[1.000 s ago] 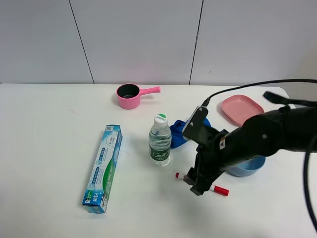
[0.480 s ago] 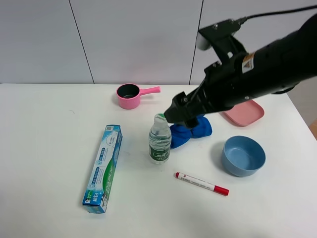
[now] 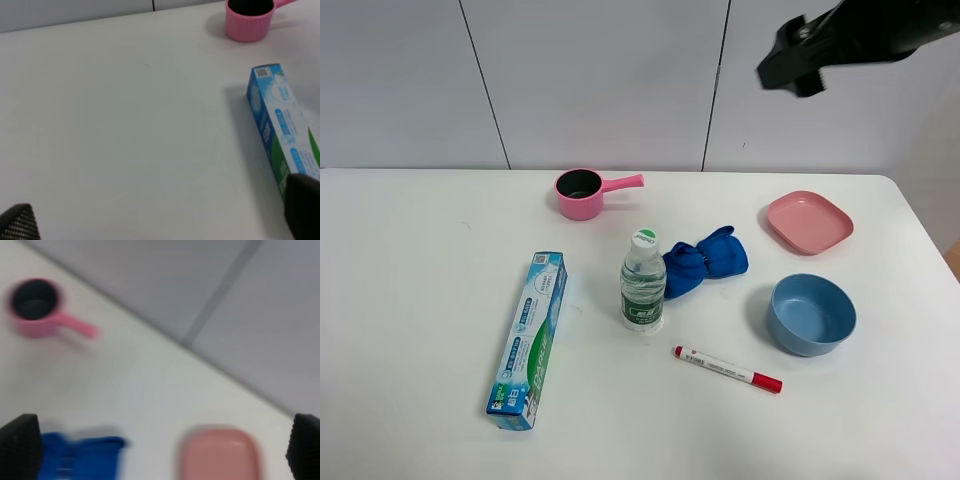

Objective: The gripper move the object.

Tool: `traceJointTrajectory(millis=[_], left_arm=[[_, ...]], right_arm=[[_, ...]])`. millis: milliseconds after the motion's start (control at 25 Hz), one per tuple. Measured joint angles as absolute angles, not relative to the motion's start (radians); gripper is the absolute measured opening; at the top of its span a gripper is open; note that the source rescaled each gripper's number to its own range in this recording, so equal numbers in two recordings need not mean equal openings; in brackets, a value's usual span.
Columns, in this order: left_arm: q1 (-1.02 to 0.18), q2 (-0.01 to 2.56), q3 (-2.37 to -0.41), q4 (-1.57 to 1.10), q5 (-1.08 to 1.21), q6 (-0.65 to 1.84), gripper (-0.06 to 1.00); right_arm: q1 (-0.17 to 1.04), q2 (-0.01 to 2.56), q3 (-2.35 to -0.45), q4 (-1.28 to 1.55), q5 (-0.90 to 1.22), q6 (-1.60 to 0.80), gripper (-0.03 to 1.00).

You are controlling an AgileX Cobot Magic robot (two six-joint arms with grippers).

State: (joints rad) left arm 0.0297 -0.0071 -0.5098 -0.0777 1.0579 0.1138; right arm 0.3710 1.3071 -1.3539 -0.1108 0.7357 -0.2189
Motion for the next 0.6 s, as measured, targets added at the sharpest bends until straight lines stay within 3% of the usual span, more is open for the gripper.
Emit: traceJointTrajectory(millis=[160, 600], left_arm=[[0.030, -0.007, -0.510, -0.078, 1.058, 0.114, 1.00], [0.030, -0.007, -0.510, -0.078, 1.058, 0.114, 1.00]], right_arm=[[0.244, 1.307, -1.431, -0.211, 0.811, -0.237, 1.00], [-0.076, 1.305, -1.473, -0.163, 1.034, -0.172, 1.00]])
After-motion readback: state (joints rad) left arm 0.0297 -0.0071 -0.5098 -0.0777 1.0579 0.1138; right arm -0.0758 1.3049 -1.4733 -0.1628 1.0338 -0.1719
